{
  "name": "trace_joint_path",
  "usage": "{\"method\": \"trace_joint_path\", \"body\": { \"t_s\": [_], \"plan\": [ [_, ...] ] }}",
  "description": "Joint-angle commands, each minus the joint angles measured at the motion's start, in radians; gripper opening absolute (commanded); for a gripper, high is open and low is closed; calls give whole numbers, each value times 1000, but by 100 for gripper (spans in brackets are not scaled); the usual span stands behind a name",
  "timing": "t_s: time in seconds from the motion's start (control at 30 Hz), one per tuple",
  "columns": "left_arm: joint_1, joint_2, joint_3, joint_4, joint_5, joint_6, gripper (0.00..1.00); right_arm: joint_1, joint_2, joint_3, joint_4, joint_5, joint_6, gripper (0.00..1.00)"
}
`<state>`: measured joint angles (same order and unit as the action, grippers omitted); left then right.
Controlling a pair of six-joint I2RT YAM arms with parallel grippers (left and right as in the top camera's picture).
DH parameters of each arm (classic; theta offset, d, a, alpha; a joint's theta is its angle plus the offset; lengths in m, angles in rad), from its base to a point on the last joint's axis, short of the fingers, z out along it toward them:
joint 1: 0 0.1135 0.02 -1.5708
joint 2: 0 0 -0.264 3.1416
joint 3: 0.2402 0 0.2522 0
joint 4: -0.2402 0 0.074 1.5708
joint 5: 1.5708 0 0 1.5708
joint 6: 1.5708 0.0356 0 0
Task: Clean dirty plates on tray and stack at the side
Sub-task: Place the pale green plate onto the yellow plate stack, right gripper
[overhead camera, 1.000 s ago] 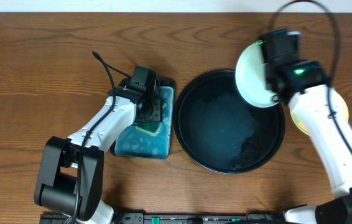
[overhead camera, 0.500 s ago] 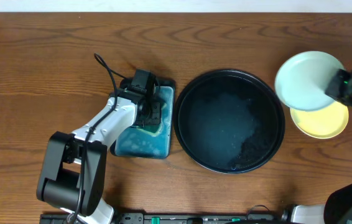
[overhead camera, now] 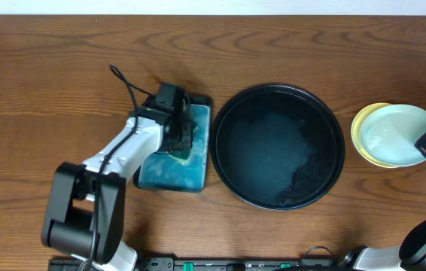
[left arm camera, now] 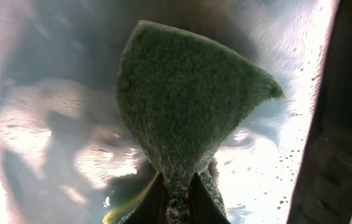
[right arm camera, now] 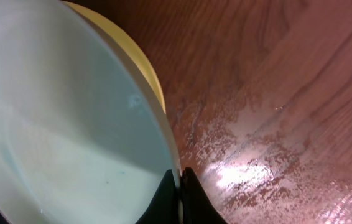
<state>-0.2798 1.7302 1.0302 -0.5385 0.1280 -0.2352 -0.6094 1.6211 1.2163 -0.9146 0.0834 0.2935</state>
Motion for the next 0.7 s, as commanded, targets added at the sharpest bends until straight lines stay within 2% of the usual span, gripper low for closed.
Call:
{"method": "trace_joint_path", "body": {
  "t_s": [0.0, 0.07, 0.13, 0.17, 0.27, 0.5, 0.6, 0.67],
  "plan": [
    [22, -66, 22, -6, -9, 2, 10, -6, 0, -35, 29, -10, 17, 1],
    [21, -64, 21, -20, -8, -5, 33, -6, 0, -50, 42, -10, 18, 1],
    [21, -61, 19, -37, -8, -11, 42, -6, 1, -54, 47, -10, 18, 1],
    [21, -60, 19, -50, -8, -13, 46, -6, 0, -55, 50, -10, 18, 9],
    [21, -58, 19, -60, -8, -13, 47, -6, 0, -54, 64, -18, 28, 34],
    [21, -57, 14, -67, -4, -29, 48, -4, 0, -54, 79, -146, 23, 48],
    [21, -51, 13, -67, -4, -29, 49, -4, 0, -54, 97, -228, -20, 49],
    [21, -43, 11, -63, -4, -29, 54, -2, 0, -54, 103, -284, -45, 50]
  ]
}}
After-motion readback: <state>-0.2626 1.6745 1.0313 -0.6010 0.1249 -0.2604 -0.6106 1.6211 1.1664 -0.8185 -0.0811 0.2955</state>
